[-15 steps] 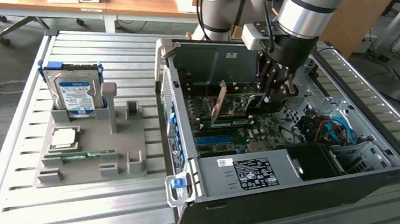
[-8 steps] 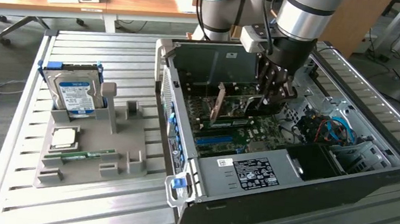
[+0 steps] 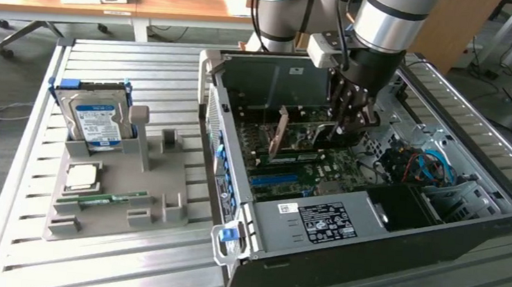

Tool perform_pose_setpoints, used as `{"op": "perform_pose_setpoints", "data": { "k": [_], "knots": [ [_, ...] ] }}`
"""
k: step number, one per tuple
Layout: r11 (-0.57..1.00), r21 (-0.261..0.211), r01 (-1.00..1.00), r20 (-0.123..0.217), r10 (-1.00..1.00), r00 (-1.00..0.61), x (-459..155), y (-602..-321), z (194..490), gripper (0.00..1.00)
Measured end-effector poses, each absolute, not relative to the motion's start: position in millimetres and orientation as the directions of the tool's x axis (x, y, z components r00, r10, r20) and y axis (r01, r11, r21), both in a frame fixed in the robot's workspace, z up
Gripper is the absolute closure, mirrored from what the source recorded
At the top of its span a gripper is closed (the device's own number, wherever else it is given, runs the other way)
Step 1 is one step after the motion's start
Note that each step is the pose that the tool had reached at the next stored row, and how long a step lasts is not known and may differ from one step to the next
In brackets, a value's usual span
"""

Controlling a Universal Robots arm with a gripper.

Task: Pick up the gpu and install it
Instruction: 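Insert the gpu into the slot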

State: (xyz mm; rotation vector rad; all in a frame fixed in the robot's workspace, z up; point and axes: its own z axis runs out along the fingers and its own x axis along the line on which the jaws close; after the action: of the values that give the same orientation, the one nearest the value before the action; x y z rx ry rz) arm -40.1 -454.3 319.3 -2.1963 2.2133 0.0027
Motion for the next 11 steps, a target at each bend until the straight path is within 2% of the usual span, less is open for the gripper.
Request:
{"op": "perform_pose_setpoints", "data": {
  "k": [11],
  "knots": [
    [0.008,-0.015,-1.000,-0.018,-1.000,-0.008,-40.1,-454.3,308.7,0.73]
  ]
}}
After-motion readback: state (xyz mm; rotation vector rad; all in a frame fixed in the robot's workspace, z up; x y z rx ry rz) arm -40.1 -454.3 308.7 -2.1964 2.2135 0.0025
